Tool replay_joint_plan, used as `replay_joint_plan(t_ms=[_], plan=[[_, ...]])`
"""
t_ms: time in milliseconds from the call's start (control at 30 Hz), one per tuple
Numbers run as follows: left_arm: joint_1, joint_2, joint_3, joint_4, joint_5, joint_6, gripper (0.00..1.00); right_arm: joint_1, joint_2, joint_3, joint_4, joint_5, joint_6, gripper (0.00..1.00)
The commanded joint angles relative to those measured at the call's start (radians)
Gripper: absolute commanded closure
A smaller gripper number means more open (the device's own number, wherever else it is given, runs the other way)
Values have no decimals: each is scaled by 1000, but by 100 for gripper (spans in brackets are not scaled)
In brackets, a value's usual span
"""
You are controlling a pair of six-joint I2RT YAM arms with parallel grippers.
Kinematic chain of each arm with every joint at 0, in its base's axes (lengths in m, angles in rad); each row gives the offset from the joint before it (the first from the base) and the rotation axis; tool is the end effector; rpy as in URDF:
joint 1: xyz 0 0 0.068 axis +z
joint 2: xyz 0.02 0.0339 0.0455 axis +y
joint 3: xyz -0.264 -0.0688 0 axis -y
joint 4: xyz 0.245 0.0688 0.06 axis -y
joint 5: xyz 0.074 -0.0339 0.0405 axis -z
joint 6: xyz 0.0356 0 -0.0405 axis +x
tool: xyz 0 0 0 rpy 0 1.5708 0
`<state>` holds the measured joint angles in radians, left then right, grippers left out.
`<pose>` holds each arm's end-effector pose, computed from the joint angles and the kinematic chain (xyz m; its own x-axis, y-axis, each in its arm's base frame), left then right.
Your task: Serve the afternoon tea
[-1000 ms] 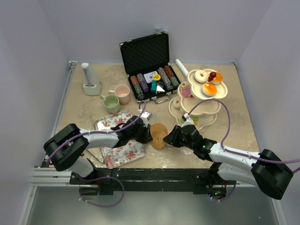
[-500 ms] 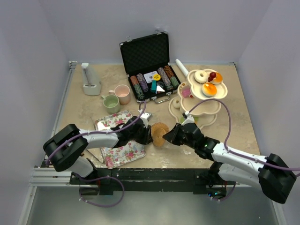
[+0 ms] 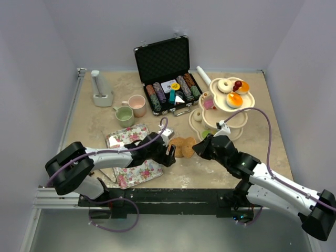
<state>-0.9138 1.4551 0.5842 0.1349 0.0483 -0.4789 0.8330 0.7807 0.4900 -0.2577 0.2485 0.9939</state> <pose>0.1662 -0.2184 0.1534 -0.7384 0.2037 -0.6428 0.5324 0.7612 -0.3703 0.1255 0.1251 0.2300 -0.6741 0.4662 -0.5729 -0.0203 0.7636 0.6453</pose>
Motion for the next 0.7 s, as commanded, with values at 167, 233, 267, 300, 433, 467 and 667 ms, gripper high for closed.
replay_joint_plan(t_ms=[167, 233, 267, 300, 433, 467, 667], plan=[[-129, 158, 163, -86, -200, 128, 16, 0, -86, 68, -132, 92, -1, 100], [-151, 203, 195, -130, -298, 122, 19, 0, -89, 71, -150, 97, -1, 100], [-154, 221, 210, -133, -329, 112, 21, 0, -90, 73, -156, 97, 3, 100], [-155, 235, 216, -176, -350, 106, 22, 0, -92, 73, -155, 95, 3, 100], [-157, 296, 244, -210, -450, 92, 32, 0, -95, 85, -161, 103, 5, 100], [-158, 315, 255, -222, -485, 85, 34, 0, -95, 88, -161, 101, 6, 100], [-157, 395, 292, -212, -529, 53, 38, 0, -101, 91, -175, 106, 18, 100]])
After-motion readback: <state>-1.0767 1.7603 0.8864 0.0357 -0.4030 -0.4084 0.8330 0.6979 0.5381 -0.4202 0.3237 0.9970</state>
